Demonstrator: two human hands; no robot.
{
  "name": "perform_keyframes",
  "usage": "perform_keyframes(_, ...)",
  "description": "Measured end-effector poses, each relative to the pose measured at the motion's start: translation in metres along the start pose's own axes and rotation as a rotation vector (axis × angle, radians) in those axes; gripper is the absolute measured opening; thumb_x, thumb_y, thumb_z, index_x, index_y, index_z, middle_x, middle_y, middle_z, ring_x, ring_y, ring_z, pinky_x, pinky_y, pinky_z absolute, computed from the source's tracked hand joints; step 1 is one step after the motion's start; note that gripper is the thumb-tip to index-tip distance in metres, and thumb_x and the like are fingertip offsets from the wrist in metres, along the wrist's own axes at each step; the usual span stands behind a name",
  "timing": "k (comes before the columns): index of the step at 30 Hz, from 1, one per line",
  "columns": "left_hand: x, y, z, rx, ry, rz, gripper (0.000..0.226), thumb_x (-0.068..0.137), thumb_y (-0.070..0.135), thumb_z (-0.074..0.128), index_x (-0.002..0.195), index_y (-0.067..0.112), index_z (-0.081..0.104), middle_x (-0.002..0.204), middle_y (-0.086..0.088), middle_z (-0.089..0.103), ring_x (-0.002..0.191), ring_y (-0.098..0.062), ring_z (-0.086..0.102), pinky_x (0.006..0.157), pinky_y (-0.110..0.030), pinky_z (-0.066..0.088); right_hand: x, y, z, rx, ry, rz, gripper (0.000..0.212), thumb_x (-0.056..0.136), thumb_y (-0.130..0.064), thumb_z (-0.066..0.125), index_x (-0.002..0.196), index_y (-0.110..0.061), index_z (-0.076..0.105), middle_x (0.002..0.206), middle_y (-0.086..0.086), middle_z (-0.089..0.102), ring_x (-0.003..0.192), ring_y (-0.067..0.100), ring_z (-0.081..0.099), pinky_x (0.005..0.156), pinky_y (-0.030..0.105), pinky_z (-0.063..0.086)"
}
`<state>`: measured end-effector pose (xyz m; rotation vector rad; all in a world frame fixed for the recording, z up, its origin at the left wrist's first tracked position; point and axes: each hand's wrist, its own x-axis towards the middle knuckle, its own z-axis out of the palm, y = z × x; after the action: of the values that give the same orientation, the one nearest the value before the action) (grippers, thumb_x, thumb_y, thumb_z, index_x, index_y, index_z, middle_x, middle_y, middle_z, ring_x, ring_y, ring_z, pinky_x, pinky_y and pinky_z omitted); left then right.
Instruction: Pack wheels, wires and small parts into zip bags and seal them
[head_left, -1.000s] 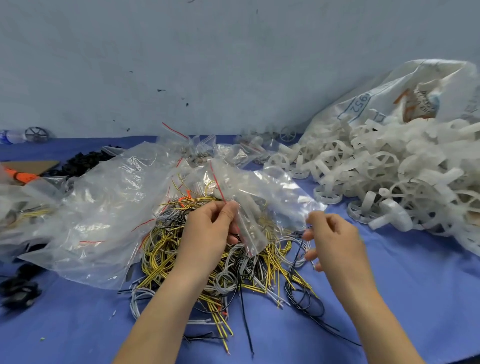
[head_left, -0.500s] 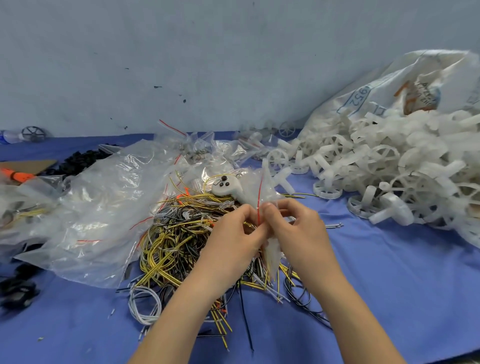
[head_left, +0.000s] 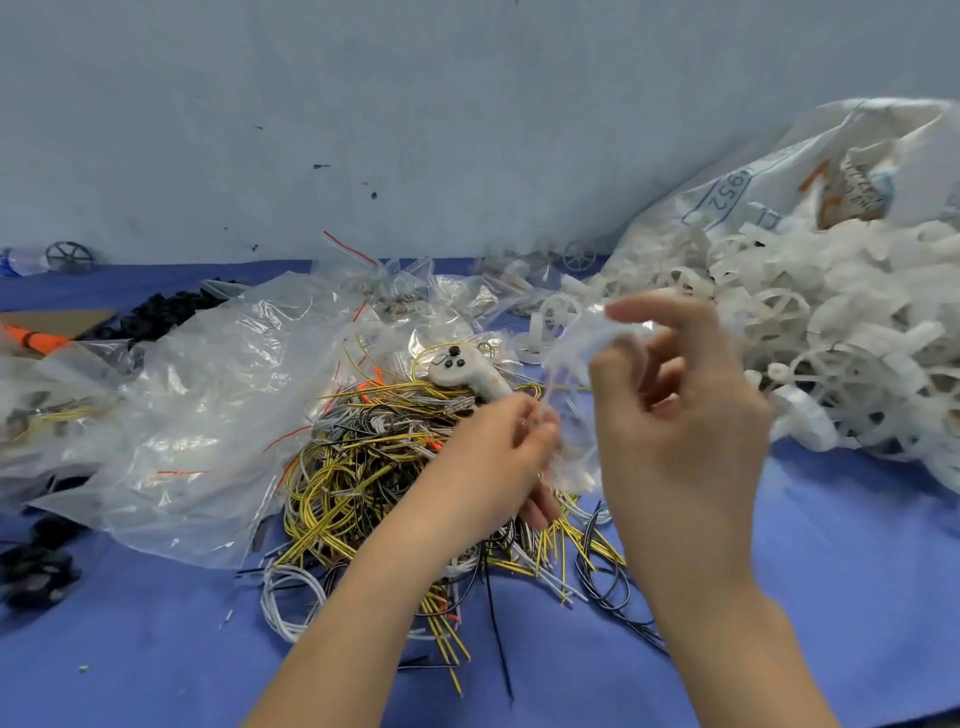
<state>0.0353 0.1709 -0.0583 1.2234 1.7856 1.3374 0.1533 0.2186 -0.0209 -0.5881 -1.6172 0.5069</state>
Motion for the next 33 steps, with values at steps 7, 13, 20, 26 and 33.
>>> perform_keyframes(7,-0.008,-0.005,0.008,0.513,0.091,0.0,0.021,0.101,0.03,0.043,0.12,0.025,0.053,0.077,-0.009,0.071,0.062,-0.025,0.07,0.063,-0.038,0.06,-0.008,0.045,0.005,-0.462,-0.489,0.275,0.029,0.093,-0.025,0.053,0.122,-0.032,0.056,0.104,-0.004,0.064,0.091,0.026,0.06,0.073,0.041,0.05)
perform_keyframes(13,-0.016,0.002,-0.021,0.523,0.232,0.029,0.018,0.098,0.043,0.047,0.113,0.035,0.054,0.08,0.003,0.069,0.059,-0.01,0.068,0.067,-0.041,0.059,-0.014,0.055,0.001,-0.302,-0.55,0.357,0.042,0.093,-0.018,0.056,0.132,-0.034,0.052,0.096,-0.01,0.062,0.087,0.018,0.06,0.07,0.036,0.047)
perform_keyframes(20,-0.025,-0.003,-0.04,0.453,0.382,0.09,0.017,0.101,0.036,0.044,0.106,0.033,0.06,0.07,0.006,0.068,0.046,-0.006,0.064,0.053,-0.031,0.054,-0.021,0.06,-0.004,-0.319,-0.774,0.316,0.065,0.093,-0.007,0.05,0.149,-0.035,0.033,0.113,-0.006,0.047,0.097,0.013,0.051,0.086,0.034,0.045)
perform_keyframes(26,-0.021,-0.003,-0.029,0.395,0.371,0.124,0.017,0.101,0.034,0.045,0.104,0.036,0.061,0.073,0.017,0.067,0.048,-0.006,0.064,0.045,-0.015,0.045,-0.014,0.069,-0.002,-0.393,-0.606,0.347,0.025,0.096,-0.032,0.048,0.117,-0.037,0.061,0.09,-0.019,0.06,0.086,0.015,0.059,0.071,0.034,0.043)
perform_keyframes(33,-0.017,0.003,-0.003,0.458,0.327,0.205,0.018,0.099,0.038,0.045,0.104,0.035,0.062,0.074,0.016,0.067,0.062,-0.002,0.065,0.066,-0.035,0.054,-0.009,0.085,0.001,-0.394,-0.6,0.496,0.019,0.095,-0.04,0.048,0.101,-0.034,0.066,0.087,-0.013,0.065,0.083,0.017,0.058,0.064,0.032,0.041)
